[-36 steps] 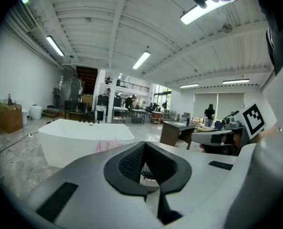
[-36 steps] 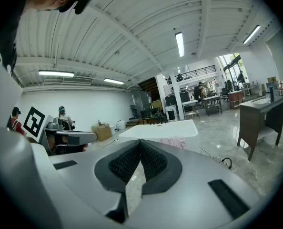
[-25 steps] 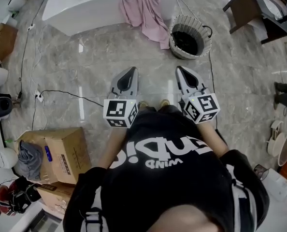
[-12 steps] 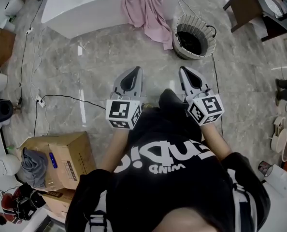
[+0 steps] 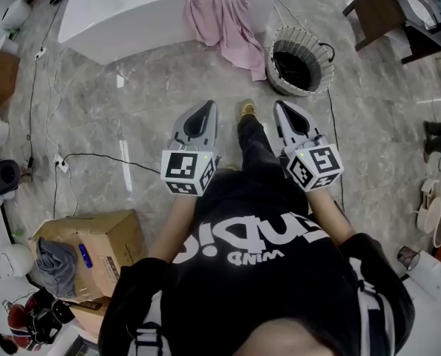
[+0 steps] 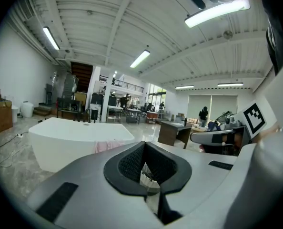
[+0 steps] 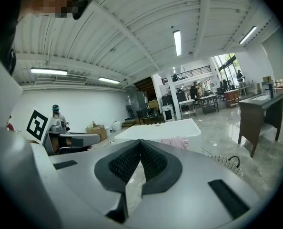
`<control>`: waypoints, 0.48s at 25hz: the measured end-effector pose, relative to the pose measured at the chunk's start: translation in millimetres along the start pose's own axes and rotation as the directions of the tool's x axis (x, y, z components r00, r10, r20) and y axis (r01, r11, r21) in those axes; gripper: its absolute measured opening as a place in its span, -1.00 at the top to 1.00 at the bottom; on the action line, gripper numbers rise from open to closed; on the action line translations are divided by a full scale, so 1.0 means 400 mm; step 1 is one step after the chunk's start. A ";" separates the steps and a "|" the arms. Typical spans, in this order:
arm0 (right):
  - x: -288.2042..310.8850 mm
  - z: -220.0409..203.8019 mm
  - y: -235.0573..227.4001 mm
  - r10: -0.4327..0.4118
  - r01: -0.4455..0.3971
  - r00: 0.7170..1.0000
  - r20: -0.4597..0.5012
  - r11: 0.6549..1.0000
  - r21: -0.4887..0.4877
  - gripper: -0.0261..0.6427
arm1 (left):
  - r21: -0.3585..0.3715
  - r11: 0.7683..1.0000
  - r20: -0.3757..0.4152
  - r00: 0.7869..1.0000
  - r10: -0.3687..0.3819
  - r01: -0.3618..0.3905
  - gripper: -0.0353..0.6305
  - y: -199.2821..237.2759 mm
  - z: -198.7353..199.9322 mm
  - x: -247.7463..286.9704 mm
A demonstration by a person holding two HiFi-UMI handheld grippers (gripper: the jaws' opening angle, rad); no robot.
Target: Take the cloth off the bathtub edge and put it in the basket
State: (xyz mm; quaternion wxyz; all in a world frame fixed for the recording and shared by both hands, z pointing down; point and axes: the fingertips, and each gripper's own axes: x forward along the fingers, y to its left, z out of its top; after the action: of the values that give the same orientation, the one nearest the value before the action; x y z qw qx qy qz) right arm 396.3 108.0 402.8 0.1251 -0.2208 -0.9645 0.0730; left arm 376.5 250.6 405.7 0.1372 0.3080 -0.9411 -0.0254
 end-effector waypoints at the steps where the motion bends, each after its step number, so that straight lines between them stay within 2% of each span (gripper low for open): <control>1: 0.020 0.005 -0.012 -0.001 0.001 1.000 0.000 1.000 0.002 0.89 | 0.001 1.000 -0.001 1.000 -0.001 0.001 0.85 0.011 0.005 0.019; 12: 0.273 0.108 -0.210 -0.001 0.001 1.000 -0.011 1.000 0.009 0.89 | -0.006 1.000 -0.012 1.000 0.017 -0.017 0.85 0.153 0.107 0.304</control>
State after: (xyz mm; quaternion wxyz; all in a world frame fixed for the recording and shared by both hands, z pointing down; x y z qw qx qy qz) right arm 255.2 78.1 400.8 0.1313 -0.2201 -0.9636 0.0763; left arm 235.8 227.4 402.1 0.1438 0.2998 -0.9428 -0.0251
